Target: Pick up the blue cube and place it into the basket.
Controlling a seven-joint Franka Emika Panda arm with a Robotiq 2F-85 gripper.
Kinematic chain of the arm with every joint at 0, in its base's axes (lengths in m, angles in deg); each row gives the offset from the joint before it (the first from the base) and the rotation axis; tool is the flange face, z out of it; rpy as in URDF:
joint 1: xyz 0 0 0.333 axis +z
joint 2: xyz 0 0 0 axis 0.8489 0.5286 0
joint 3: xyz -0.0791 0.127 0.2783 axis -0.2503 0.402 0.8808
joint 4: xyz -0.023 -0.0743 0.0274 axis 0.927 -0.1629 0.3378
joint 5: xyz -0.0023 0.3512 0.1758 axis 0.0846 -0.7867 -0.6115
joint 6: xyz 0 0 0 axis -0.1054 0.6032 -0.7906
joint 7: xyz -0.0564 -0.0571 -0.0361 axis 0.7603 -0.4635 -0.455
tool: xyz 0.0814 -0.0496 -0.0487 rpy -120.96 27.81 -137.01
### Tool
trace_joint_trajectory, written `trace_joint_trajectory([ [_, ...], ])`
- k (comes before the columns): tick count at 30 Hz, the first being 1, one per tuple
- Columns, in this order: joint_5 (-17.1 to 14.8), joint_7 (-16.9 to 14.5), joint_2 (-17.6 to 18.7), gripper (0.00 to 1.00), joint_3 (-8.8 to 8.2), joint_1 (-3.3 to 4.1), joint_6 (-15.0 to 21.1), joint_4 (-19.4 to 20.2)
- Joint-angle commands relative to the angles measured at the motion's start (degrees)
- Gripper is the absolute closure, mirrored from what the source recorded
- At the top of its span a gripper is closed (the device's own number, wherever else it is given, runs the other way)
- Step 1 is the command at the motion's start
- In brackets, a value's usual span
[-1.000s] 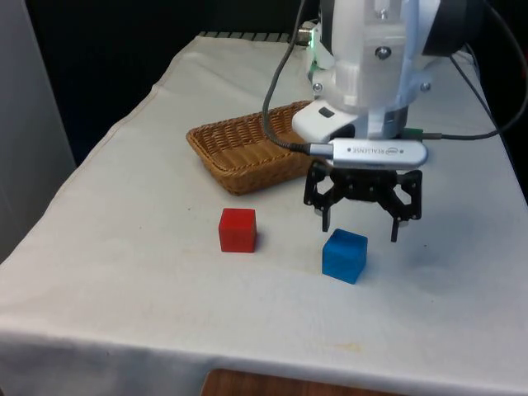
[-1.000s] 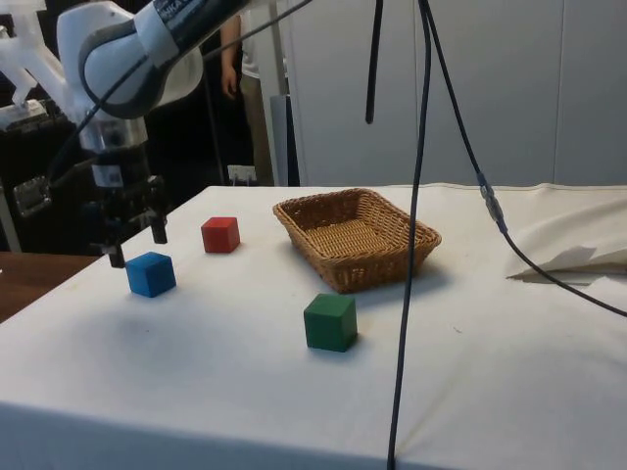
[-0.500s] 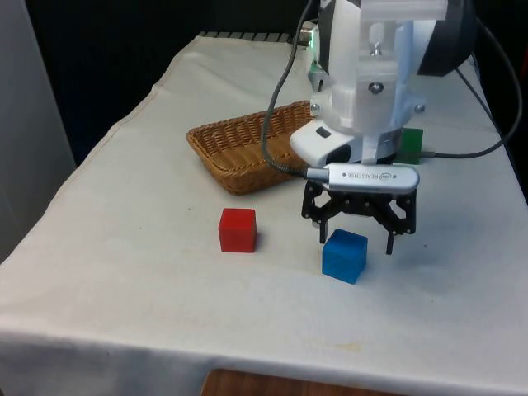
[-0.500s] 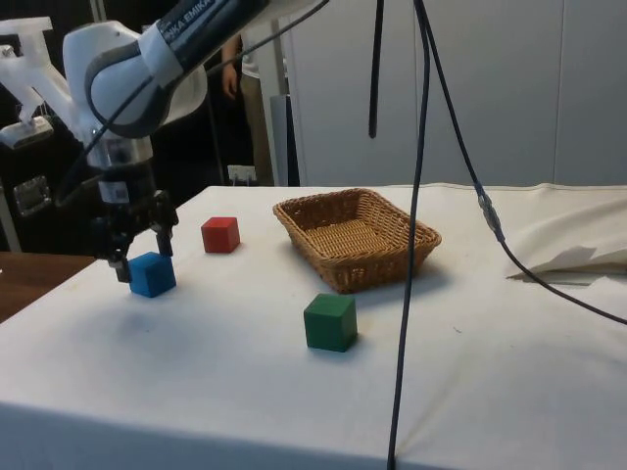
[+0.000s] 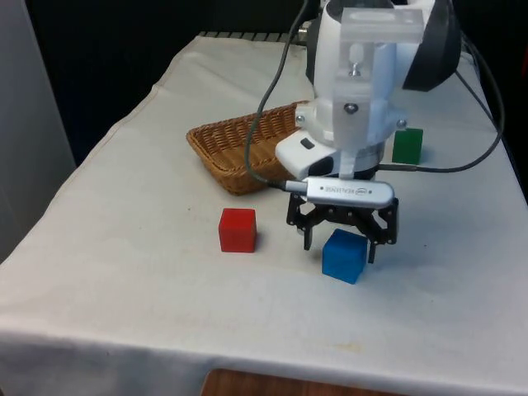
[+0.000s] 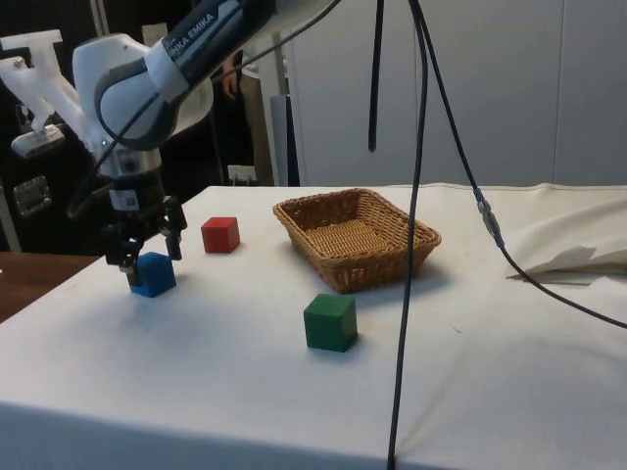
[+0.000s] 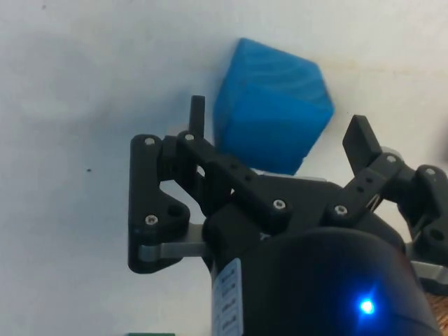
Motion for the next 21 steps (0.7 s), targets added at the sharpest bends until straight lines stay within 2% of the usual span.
trace_joint_trajectory([
  [1,0.0,0.1,0.2,0.0,-0.11,0.0,0.1,-0.2],
  [8,-0.2,1.1,2.2,0.0,-0.4,-0.69,-0.2,-2.6],
  [16,-0.2,1.3,2.3,0.01,-0.29,-0.86,-0.1,-2.9],
  [17,-0.1,1.3,2.1,0.07,-0.34,-0.74,0.1,-2.6],
  [18,-0.2,1.3,2.3,0.07,-0.29,-0.86,-0.1,-2.9],
  [21,-0.2,1.3,2.4,0.4,-0.29,-0.92,0.0,-2.9],
])
